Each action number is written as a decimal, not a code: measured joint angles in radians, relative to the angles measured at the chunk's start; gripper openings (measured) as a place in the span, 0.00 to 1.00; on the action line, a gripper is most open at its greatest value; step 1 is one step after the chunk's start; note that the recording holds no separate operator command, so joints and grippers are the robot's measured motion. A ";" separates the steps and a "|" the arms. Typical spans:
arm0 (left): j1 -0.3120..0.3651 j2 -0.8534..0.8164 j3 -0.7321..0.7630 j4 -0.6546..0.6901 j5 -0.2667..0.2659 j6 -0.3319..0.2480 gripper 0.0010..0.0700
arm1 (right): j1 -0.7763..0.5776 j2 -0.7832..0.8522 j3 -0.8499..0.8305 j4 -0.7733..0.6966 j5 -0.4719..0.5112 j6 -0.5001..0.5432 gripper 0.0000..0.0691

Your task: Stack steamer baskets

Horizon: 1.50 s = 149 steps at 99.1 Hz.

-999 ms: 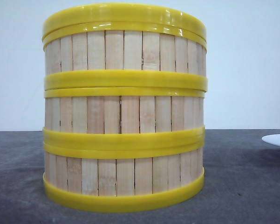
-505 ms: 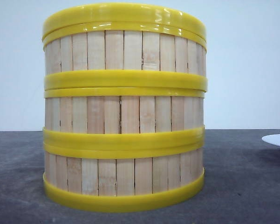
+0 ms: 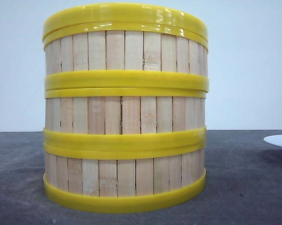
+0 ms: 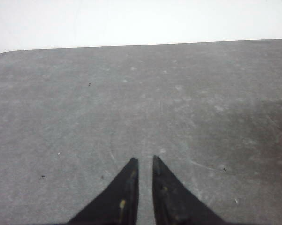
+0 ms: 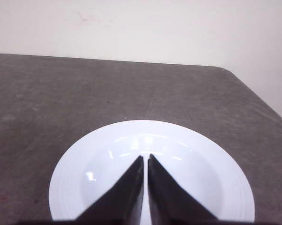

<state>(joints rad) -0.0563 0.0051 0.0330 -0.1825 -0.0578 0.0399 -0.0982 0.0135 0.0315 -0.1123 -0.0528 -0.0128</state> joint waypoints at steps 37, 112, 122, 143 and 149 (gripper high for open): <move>0.000 0.000 0.000 0.000 0.000 0.000 0.03 | 0.013 -0.010 -0.017 -0.001 0.000 0.022 0.01; 0.000 0.000 0.000 0.000 0.000 0.000 0.03 | 0.013 -0.009 -0.017 -0.001 0.000 0.022 0.01; 0.000 0.000 0.000 0.000 0.000 0.000 0.03 | 0.013 -0.009 -0.017 -0.001 0.000 0.022 0.01; 0.000 0.000 0.000 0.000 0.000 0.000 0.03 | 0.013 -0.009 -0.017 0.000 0.000 0.022 0.01; 0.000 0.000 0.000 0.000 0.000 0.000 0.03 | 0.013 -0.009 -0.017 -0.001 0.000 0.022 0.01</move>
